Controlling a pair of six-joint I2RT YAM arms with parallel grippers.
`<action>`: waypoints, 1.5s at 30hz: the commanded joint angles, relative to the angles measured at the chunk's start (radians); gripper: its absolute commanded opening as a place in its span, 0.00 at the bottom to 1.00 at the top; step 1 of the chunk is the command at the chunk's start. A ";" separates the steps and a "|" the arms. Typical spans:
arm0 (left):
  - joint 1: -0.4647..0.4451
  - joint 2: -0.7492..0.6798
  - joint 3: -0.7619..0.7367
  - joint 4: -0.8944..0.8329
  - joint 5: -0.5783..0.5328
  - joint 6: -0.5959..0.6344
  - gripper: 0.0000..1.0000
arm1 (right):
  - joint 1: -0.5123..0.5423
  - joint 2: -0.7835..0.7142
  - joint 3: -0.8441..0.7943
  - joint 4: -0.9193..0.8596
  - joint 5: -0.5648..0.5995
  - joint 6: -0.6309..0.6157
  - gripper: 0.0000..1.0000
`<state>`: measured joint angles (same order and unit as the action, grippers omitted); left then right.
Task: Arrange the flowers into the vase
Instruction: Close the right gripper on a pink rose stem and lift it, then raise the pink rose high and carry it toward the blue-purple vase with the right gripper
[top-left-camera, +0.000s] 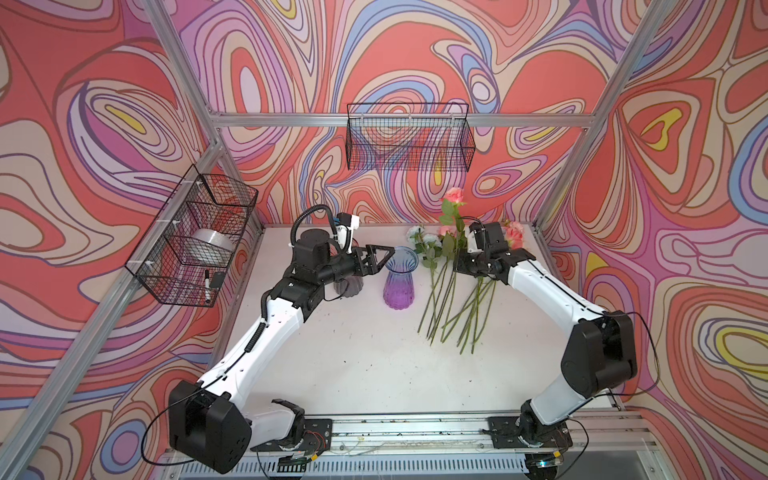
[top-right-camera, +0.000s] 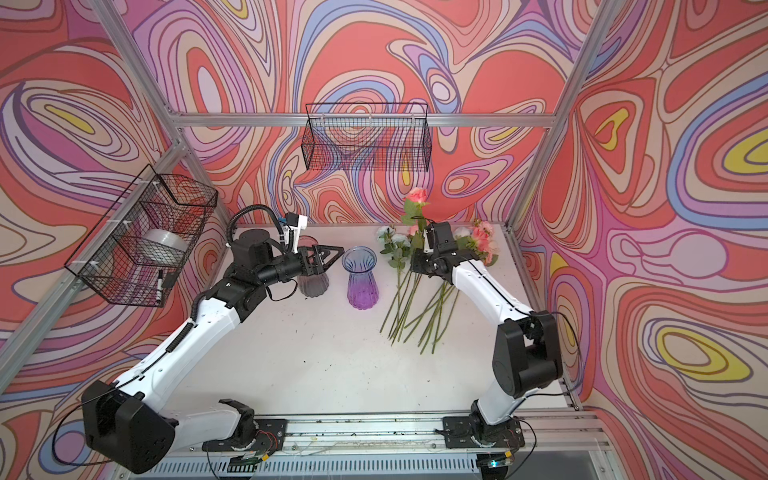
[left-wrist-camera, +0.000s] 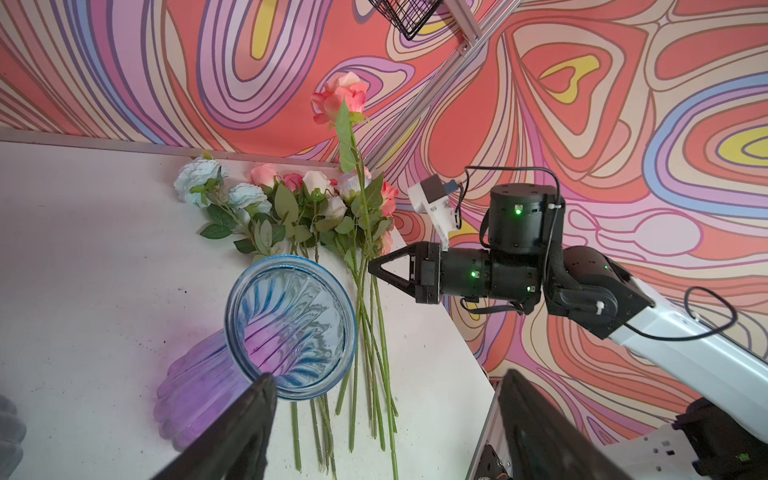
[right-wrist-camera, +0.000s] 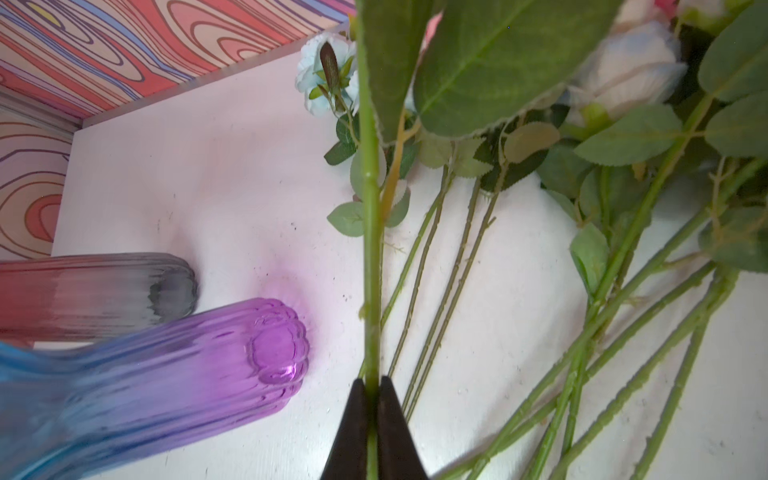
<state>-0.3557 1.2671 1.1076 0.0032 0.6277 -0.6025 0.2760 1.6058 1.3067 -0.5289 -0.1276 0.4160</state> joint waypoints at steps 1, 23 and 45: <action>-0.004 -0.008 -0.014 0.045 0.022 -0.021 0.84 | -0.003 -0.093 -0.076 0.038 -0.029 0.051 0.00; -0.051 -0.050 -0.019 0.019 -0.036 0.036 0.84 | -0.001 -0.613 -0.283 0.150 0.066 0.097 0.00; -0.050 -0.143 -0.034 -0.013 -0.154 0.126 0.85 | 0.107 -0.524 -0.085 0.364 0.125 0.020 0.00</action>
<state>-0.4049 1.1488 1.0855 -0.0044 0.5083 -0.5072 0.3382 1.0611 1.1786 -0.2070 -0.0418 0.4709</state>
